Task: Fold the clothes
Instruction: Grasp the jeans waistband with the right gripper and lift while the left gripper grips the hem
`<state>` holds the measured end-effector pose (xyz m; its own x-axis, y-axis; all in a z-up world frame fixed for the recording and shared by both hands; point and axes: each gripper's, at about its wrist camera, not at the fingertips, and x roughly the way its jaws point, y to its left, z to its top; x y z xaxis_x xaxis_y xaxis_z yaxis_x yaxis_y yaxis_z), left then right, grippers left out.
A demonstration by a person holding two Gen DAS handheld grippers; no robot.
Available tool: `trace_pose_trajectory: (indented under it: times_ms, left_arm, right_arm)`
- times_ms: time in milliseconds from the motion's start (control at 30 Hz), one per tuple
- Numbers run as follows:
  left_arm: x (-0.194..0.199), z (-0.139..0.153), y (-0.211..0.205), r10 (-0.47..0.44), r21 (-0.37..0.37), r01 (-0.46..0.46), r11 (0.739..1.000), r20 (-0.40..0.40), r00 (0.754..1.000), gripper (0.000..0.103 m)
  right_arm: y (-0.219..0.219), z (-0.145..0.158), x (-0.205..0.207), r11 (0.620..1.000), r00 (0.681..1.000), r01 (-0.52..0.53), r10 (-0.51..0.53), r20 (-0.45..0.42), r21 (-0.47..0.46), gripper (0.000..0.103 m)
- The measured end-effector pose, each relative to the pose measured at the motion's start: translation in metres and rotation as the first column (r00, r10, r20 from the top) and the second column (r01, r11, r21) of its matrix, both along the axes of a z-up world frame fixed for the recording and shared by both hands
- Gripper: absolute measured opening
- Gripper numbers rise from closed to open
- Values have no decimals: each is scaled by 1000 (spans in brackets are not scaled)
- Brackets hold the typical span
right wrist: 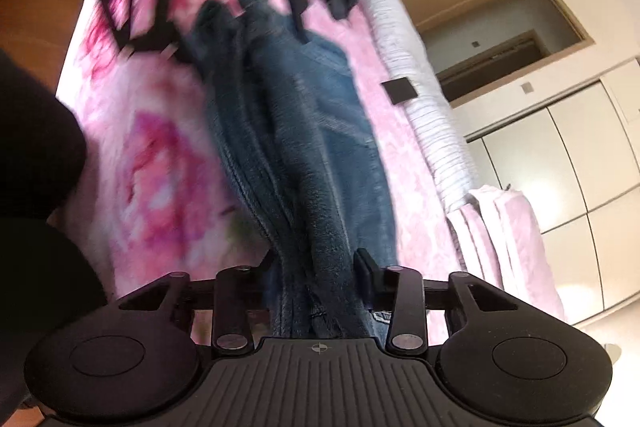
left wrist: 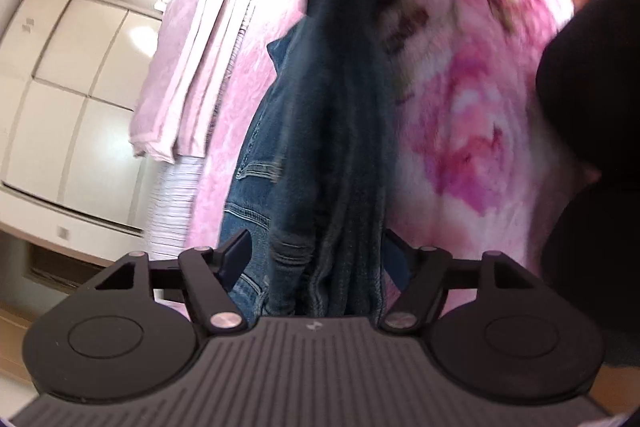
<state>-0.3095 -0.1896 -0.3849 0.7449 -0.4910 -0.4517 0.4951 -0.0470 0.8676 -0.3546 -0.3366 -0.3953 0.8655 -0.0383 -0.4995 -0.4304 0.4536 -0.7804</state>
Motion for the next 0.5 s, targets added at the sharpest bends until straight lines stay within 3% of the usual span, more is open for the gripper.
trace_pose_trajectory:
  times_ms: [100,200,300,433,500]
  left_arm:
    - [2,-13,-6,7,50,-12,999,87,996,54]
    - [6,-11,-5,-1,60,-3,998,69,998,39]
    - [9,-7,-1,-23,64,19,998,52,998,35]
    - [17,3,0,-41,62,40,997,8,999,34]
    - [21,9,2,-62,69,64,996,-25,998,33]
  right_arm:
    - [0,11,0,1000,1000,8,-9,11,23,35]
    - [2,5,-4,1000,1000,9,-9,15,16,36]
    - [-1,-16,-10,999,999,-15,16,40,-39,53]
    - [-12,-41,0,995,998,-4,11,66,-96,54]
    - [-18,-39,8,997,998,-8,13,59,-82,54]
